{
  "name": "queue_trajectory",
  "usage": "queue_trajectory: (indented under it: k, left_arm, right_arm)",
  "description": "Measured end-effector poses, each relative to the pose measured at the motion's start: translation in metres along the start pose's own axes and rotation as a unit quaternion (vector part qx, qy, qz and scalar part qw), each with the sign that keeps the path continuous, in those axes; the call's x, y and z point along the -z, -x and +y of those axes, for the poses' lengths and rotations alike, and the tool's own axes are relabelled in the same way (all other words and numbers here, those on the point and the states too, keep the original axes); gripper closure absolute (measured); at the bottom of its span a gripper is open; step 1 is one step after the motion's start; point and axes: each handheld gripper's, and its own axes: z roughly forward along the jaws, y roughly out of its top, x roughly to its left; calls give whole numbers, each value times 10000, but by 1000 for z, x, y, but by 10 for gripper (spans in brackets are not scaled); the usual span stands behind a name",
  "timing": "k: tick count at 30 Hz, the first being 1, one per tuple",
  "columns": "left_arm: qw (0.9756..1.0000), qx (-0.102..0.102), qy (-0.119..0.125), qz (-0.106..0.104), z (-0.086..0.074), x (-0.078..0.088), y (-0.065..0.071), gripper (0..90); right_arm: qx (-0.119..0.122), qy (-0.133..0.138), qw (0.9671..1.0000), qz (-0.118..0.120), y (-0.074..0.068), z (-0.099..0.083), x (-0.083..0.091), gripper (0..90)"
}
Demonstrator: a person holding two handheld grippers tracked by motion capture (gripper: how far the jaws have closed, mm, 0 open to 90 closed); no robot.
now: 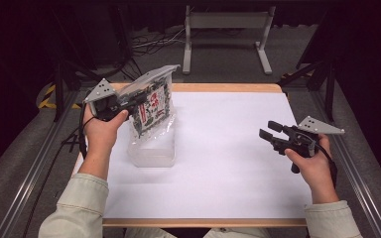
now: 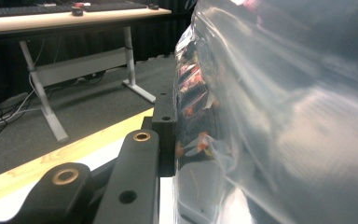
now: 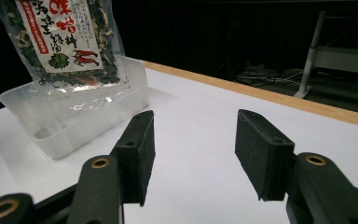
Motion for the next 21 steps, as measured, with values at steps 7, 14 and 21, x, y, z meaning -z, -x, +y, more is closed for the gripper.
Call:
queue_trajectory:
  k: [7,14,21]
  left_arm:
    - [10000,42,-60,-8,-7,-3,-3,737]
    - [9999,41,-112,-31,-13,-6,-3,736]
    - [9999,48,-139,-59,-18,-10,-3,736]
  right_arm:
    - [-31,-15,10000,-5,0,0,0,481]
    - [-47,-21,10000,5,0,0,0,481]
    - [-63,-31,10000,11,0,-1,0,480]
